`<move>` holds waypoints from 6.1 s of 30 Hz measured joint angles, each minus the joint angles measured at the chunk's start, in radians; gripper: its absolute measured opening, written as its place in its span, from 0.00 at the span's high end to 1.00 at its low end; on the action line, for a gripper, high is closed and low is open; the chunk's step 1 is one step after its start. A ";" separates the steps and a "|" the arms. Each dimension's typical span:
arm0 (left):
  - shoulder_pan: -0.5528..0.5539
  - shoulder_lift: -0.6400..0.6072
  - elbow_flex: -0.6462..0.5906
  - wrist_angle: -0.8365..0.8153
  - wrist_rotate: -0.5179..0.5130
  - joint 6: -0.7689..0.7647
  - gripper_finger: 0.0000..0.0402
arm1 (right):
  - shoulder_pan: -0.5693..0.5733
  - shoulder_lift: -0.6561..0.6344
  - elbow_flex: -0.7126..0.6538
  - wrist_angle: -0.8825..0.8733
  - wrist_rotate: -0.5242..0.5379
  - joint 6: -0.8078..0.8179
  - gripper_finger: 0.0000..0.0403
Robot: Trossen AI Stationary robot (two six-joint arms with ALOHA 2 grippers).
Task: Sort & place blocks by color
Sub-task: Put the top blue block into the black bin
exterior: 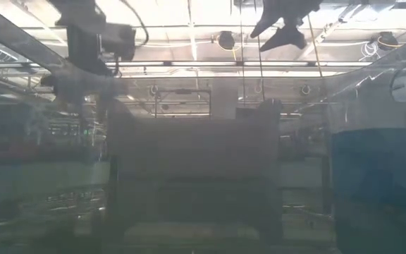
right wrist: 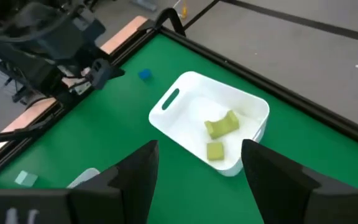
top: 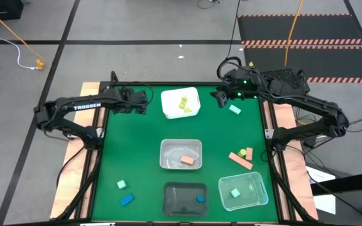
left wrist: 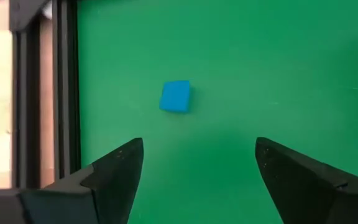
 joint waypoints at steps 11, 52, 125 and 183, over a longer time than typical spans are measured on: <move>0.168 0.000 -0.227 0.362 0.075 -0.007 0.23 | 0.000 0.007 0.000 -0.046 -0.001 0.000 0.45; 0.281 0.163 -0.290 0.566 0.110 0.079 0.72 | 0.041 0.001 -0.253 0.168 -0.010 0.159 0.46; -0.464 -0.267 -0.289 1.506 0.197 -0.036 1.00 | 0.222 0.000 -0.253 0.503 -0.009 -0.301 0.46; -0.571 -0.085 -0.289 1.899 0.131 -0.069 1.00 | 0.390 0.200 -0.253 1.065 -0.006 -0.518 0.45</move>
